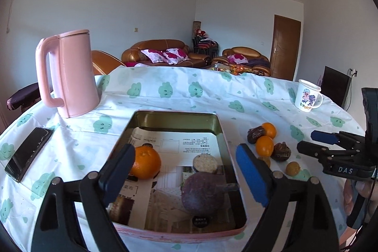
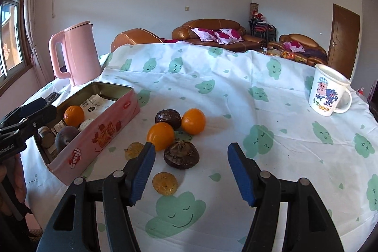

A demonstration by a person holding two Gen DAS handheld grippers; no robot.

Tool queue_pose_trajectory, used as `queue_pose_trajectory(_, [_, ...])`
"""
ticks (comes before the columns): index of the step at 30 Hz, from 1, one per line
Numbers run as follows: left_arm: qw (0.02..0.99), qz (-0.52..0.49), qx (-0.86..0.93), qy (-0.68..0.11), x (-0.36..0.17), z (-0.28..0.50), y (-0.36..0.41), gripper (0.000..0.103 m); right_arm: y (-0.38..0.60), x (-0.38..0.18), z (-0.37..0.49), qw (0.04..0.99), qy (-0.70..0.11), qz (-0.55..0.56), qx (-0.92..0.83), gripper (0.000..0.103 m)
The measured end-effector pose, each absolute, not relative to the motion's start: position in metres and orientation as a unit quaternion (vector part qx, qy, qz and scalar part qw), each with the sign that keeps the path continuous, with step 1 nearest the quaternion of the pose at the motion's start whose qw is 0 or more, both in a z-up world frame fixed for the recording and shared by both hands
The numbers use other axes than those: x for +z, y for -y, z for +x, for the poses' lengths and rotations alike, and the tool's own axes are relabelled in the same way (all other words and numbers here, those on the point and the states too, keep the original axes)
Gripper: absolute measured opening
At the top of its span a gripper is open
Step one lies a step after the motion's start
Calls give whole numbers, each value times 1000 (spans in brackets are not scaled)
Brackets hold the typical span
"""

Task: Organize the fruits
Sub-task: 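Grasp a brown round fruit with the right tool while the left tool grasps another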

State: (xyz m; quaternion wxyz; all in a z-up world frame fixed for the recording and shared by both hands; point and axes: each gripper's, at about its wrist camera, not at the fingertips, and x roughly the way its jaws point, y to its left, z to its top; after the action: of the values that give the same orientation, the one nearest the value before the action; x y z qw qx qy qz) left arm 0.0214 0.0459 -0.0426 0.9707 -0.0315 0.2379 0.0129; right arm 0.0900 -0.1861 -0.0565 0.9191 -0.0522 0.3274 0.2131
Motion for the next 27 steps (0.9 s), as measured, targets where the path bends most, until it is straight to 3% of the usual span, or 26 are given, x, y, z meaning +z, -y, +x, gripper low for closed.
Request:
queue_pose_trajectory(6, [971, -18, -22, -236, -40, 30, -17, 90, 182, -63, 92, 910, -351, -50, 215, 65])
queue_pose_trajectory(9, [974, -15, -28, -226, -37, 34, -7, 96, 186, -65, 86, 905, -359, -45, 223, 63])
queue_pose_trajectory(15, [972, -3, -33, -234, -41, 43, 8, 96, 183, -79, 85, 889, -386, -50, 239, 52])
queue_pose_trajectory(20, [970, 13, -47, -238, -43, 44, 19, 95, 183, -89, 94, 872, -413, -30, 263, 32])
queue_pose_trajectory(21, [969, 17, -52, -240, -43, 45, 22, 93, 184, -88, 93, 872, -411, -27, 264, 29])
queue_pose_trajectory(27, [954, 44, -97, -281, -51, 56, 48, 71, 205, -75, 92, 899, -378, 2, 221, 29])
